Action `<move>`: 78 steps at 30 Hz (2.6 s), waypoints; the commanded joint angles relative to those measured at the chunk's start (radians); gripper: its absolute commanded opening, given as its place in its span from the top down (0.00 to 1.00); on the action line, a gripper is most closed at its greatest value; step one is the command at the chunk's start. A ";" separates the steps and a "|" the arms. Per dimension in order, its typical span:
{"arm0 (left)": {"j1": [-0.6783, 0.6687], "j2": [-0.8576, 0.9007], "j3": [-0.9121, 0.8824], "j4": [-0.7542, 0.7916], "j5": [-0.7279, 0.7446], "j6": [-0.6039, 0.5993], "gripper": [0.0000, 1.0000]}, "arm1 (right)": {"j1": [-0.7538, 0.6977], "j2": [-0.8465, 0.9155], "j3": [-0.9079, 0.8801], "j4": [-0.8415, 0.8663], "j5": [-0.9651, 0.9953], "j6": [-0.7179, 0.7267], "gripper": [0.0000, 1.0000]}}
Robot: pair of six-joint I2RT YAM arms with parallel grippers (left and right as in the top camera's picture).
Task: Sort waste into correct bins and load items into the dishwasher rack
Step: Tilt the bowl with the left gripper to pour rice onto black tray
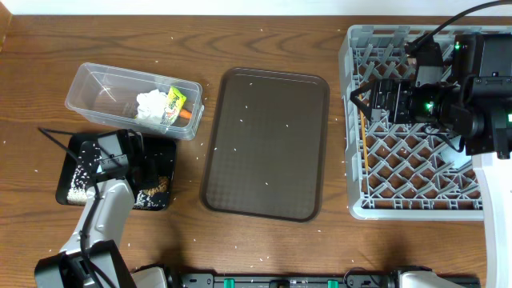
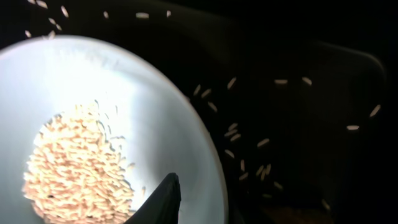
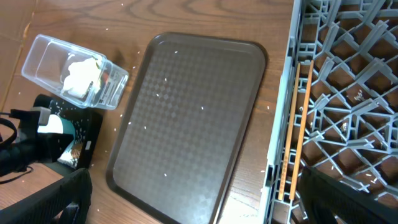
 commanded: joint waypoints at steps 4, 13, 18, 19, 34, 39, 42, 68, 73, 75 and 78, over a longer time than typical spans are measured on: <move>-0.021 0.005 0.032 0.013 -0.089 0.031 0.77 | 0.007 0.000 0.001 0.003 0.005 0.007 0.01; -0.021 0.079 0.031 0.031 -0.077 0.018 0.94 | 0.007 0.000 0.001 0.002 0.005 0.007 0.01; -0.021 0.026 0.036 0.030 -0.077 -0.029 0.94 | 0.007 0.000 0.001 0.002 0.005 0.007 0.01; -0.021 0.006 0.040 0.026 -0.077 -0.043 0.94 | 0.007 0.000 0.001 0.002 0.005 0.007 0.01; 0.070 -0.330 0.054 -0.018 0.385 -0.356 0.94 | 0.007 0.000 0.001 -0.006 0.005 0.007 0.01; 0.279 -0.312 0.039 0.026 0.721 -0.432 0.93 | 0.007 0.000 0.001 -0.025 0.008 0.007 0.01; 0.405 -0.287 0.022 0.101 0.940 -0.435 0.94 | 0.007 0.000 0.001 -0.032 0.012 0.007 0.01; 0.789 -0.039 -0.136 0.485 1.592 -0.219 0.94 | 0.007 0.000 0.001 -0.044 0.011 0.008 0.01; 0.787 -0.037 -0.137 0.586 1.550 -0.323 0.94 | 0.007 0.000 0.001 -0.042 0.011 0.008 0.01; 0.775 -0.037 -0.142 0.589 1.539 -0.272 0.94 | 0.007 0.000 0.001 -0.044 0.008 0.008 0.01; 0.768 -0.037 -0.146 0.588 1.608 -0.280 0.94 | 0.007 0.000 0.001 -0.044 0.004 0.008 0.01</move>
